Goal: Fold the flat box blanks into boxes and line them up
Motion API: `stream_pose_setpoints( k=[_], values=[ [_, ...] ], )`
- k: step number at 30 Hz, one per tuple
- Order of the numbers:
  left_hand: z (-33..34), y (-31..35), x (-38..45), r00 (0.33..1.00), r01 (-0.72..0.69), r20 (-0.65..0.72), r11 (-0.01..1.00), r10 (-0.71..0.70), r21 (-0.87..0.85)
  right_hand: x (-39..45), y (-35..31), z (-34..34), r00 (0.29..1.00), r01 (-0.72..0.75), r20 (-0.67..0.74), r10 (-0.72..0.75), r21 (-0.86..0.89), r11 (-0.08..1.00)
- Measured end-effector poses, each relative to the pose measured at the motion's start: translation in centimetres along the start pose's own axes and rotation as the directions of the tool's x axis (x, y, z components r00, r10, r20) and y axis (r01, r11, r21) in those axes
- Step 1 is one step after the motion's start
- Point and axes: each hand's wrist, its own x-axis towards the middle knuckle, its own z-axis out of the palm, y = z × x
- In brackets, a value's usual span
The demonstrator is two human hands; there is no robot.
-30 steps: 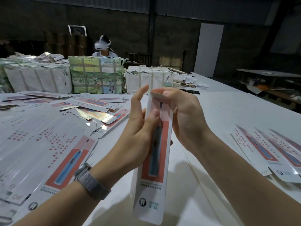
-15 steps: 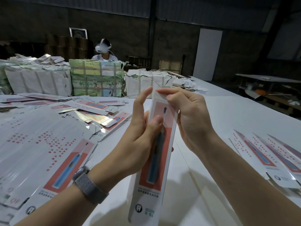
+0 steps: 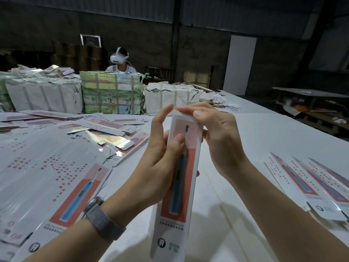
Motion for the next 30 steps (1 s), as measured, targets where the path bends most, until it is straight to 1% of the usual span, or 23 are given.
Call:
stream_pose_setpoints(
  k=[5, 10, 14, 17, 20, 24, 27, 30],
  values=[
    [0.44, 0.18, -0.18, 1.0, 0.006, -0.005, 1.0, -0.006, -0.021, -0.16, -0.06, 0.18, 0.999, 0.045, -0.008, -0.045, -0.036, 0.998],
    [0.43, 0.33, -0.08, 1.0, 0.016, -0.007, 1.0, -0.016, -0.012, -0.27, 0.05, 0.34, 0.996, 0.091, -0.017, -0.091, -0.033, 0.995],
    [0.58, 0.39, -0.2, 0.999, 0.038, -0.018, 0.999, -0.039, -0.01, -0.31, 0.3, 0.11, 0.989, 0.145, -0.013, -0.147, -0.097, 0.985],
    [0.57, 0.68, -0.14, 0.997, 0.072, 0.002, 0.997, -0.072, -0.037, -0.18, 0.27, -0.31, 0.989, 0.146, -0.002, -0.147, -0.114, 0.983],
    [0.54, 0.94, -0.18, 0.997, 0.071, 0.037, 0.997, -0.07, -0.036, 0.04, 0.11, -0.61, 0.985, 0.168, -0.018, -0.172, -0.132, 0.977],
    [0.7, 1.0, -0.3, 0.996, 0.081, 0.037, 0.996, -0.079, -0.047, 0.02, 0.29, -0.56, 0.987, 0.156, 0.0, -0.158, -0.144, 0.977],
    [0.76, 0.87, -0.29, 0.998, 0.063, 0.027, 0.997, -0.062, -0.04, 0.0, 0.58, -0.45, 0.989, 0.15, 0.013, -0.149, -0.137, 0.979],
    [0.66, 0.86, -0.03, 0.999, 0.026, -0.032, 1.0, -0.026, -0.017, -0.31, 0.87, 0.2, 0.992, 0.113, -0.045, -0.12, -0.127, 0.985]
  ],
)
